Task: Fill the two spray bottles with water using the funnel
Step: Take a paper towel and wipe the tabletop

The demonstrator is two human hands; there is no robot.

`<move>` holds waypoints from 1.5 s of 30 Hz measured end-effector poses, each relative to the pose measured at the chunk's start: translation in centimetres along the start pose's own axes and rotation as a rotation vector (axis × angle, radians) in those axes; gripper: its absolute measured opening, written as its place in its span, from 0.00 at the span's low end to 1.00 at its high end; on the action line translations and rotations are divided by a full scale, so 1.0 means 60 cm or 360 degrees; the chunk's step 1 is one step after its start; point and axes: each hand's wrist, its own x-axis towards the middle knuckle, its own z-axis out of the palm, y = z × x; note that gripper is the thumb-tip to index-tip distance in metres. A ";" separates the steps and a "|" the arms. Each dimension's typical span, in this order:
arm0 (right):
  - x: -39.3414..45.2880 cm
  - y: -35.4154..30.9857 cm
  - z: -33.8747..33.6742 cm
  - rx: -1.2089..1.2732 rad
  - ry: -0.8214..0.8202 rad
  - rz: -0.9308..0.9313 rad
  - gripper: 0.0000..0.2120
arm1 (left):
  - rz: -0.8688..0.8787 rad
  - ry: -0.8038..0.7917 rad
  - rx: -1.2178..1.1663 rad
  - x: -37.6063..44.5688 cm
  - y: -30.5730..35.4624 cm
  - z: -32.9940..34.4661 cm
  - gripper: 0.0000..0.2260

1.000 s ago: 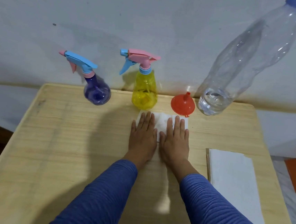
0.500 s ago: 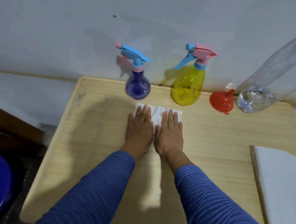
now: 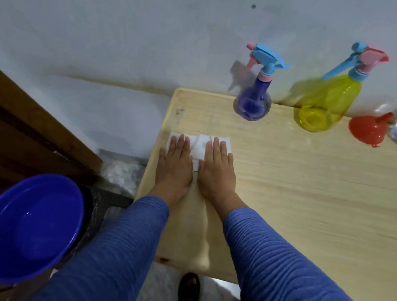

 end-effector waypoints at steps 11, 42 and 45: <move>-0.083 0.044 -0.004 -0.0023 0.0015 -0.0029 0.40 | 0.0024 -0.0018 -0.0012 -0.064 0.059 0.028 0.24; -0.330 0.505 -0.170 0.0042 0.0001 0.0623 0.28 | 0.0677 -0.0096 0.0067 -0.185 0.577 0.159 0.23; -0.341 0.482 -0.159 0.0022 -0.0003 0.0694 0.28 | 0.0736 -0.0117 0.0009 -0.203 0.557 0.154 0.30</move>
